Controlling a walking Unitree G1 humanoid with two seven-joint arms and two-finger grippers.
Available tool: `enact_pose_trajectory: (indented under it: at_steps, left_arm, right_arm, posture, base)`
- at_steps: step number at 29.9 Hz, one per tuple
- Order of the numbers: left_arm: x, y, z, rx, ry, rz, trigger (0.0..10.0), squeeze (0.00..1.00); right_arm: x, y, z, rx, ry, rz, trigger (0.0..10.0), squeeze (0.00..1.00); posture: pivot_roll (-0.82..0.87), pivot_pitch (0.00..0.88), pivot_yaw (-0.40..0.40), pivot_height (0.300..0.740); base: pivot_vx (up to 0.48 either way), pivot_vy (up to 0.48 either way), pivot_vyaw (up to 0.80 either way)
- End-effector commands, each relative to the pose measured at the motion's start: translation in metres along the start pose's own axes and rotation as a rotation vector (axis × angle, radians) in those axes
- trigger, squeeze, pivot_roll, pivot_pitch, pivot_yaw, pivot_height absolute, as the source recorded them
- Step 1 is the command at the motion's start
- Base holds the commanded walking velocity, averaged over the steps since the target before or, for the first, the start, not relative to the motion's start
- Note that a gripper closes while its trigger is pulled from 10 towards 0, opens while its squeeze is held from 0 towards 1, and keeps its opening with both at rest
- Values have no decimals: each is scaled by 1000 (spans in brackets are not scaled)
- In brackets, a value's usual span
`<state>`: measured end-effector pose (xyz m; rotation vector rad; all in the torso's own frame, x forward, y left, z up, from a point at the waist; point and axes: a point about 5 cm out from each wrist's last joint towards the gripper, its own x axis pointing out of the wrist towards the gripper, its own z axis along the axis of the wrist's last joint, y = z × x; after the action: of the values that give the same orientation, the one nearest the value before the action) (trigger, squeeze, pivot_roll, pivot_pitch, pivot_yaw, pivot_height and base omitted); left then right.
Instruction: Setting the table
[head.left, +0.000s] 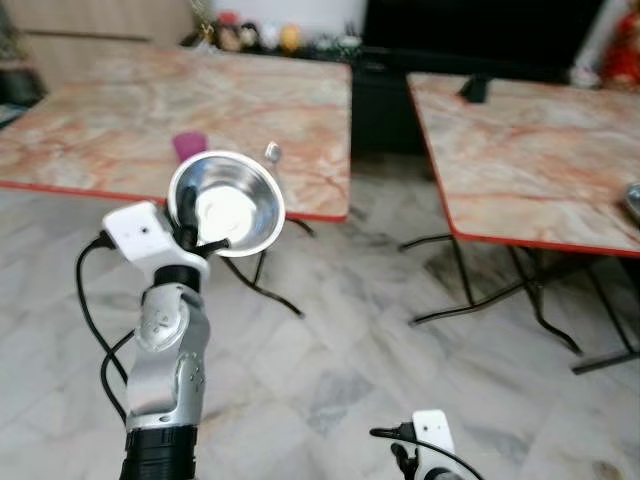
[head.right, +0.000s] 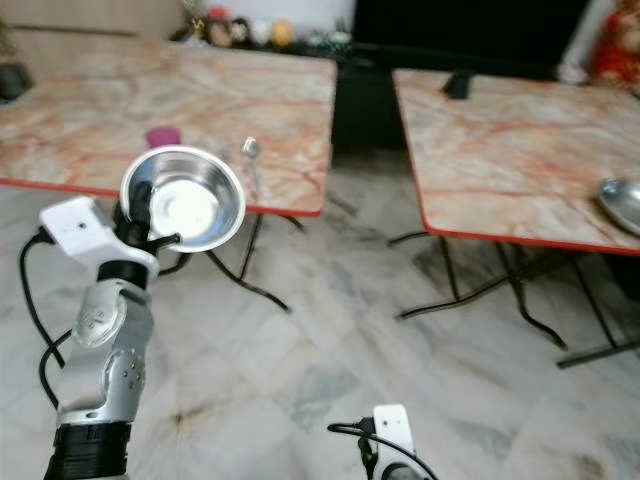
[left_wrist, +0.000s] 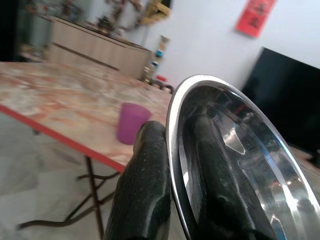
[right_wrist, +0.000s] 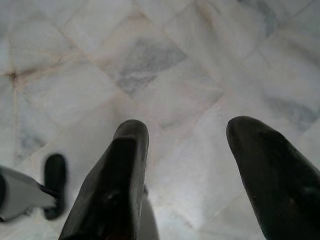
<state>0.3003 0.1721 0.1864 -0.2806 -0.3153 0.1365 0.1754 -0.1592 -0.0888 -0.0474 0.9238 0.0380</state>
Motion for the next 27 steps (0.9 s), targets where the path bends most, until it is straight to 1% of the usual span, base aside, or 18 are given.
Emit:
enact_pose_trajectory:
  at_steps: [1,6,8,13,19,27]
  left_arm:
    - [1,1,3,6,-9,2,10000,0]
    - [1,2,3,7,-10,6,10000,0]
    - [1,2,3,8,-10,9,10000,0]
    - [2,2,3,8,-14,10,10000,0]
    - [2,2,3,7,-16,10,10000,0]
    - [3,1,3,4,-19,5,10000,0]
  right_arm:
    - [1,1,3,7,-7,2,10000,0]
    - [1,1,3,-4,-7,4,10000,0]
    - [1,0,4,-24,-8,4,10000,0]
    - [1,0,4,-11,-7,6,10000,0]
    - [1,0,4,-1,-8,7,10000,0]
    - [1,0,3,-12,-5,10,10000,0]
  posture:
    - [78,0,-95,740]
    - [81,0,-98,740]
    - [80,0,-98,740]
    - [83,0,-102,740]
    - [82,0,-105,740]
    - [82,0,-105,740]
  base:
    - [0,-311,0]
    - [0,-307,0]
    - [0,-307,800]
    - [0,-308,770]
    - [0,-309,0]
    - [0,-308,0]
